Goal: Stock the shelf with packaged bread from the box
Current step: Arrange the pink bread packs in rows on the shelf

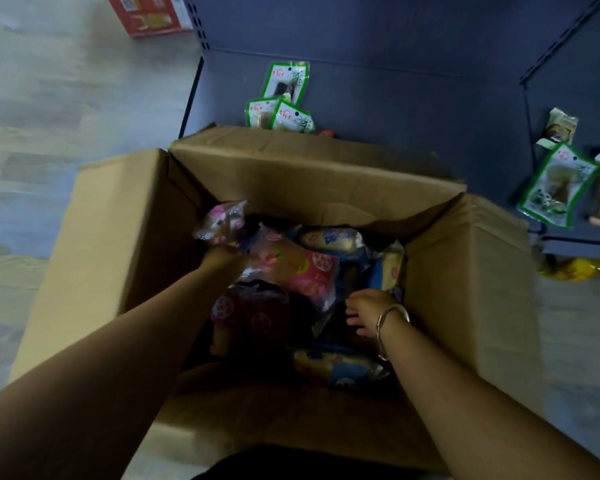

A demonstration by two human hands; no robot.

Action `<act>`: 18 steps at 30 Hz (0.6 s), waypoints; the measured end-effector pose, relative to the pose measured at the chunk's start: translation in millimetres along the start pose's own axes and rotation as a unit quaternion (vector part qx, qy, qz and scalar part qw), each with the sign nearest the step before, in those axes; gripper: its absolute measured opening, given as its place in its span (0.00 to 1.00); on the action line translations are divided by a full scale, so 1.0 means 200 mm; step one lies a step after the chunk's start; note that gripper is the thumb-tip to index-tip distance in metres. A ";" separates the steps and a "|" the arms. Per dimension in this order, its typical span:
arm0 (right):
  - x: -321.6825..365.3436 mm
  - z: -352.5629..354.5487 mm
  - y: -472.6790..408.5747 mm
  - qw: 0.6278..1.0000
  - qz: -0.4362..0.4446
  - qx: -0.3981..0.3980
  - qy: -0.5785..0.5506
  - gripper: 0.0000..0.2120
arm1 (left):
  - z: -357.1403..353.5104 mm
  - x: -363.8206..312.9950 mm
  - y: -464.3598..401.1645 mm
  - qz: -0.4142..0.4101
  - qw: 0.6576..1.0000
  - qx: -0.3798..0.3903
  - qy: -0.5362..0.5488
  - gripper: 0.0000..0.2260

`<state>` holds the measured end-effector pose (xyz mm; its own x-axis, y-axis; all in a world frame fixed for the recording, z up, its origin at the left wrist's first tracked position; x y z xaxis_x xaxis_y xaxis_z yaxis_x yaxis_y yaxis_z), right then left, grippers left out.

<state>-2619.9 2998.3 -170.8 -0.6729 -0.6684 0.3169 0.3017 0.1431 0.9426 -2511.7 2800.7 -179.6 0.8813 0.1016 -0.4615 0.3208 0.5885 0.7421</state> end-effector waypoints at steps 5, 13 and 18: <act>-0.02 0.04 0.15 0.999 -0.036 0.025 -0.014 0.11 | -0.02 -0.10 0.17 0.019 0.999 0.033 -0.018 0.11; 0.05 0.05 0.55 1.000 0.016 0.002 0.025 0.10 | 0.11 -0.22 0.55 -0.059 0.998 -0.009 -0.024 0.17; 0.19 0.11 0.93 0.998 0.015 0.017 0.056 0.09 | 0.39 -0.42 0.88 -0.093 0.995 -0.018 0.011 0.11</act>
<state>-2604.1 3016.6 18.6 -0.5831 -0.7410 0.3332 0.2959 0.1882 0.9365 -2501.6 2834.0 27.6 0.7993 0.0057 -0.6010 0.4653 0.6272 0.6247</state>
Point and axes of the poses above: each hand's wrist, its own y-axis away from the middle knuckle, its own z-axis out of the back of the hand, x = y × z, the point moved 3 cm from there along -y, towards the middle knuckle, and after that the axes turned 13 degrees about -y, right-handed, at the moved point
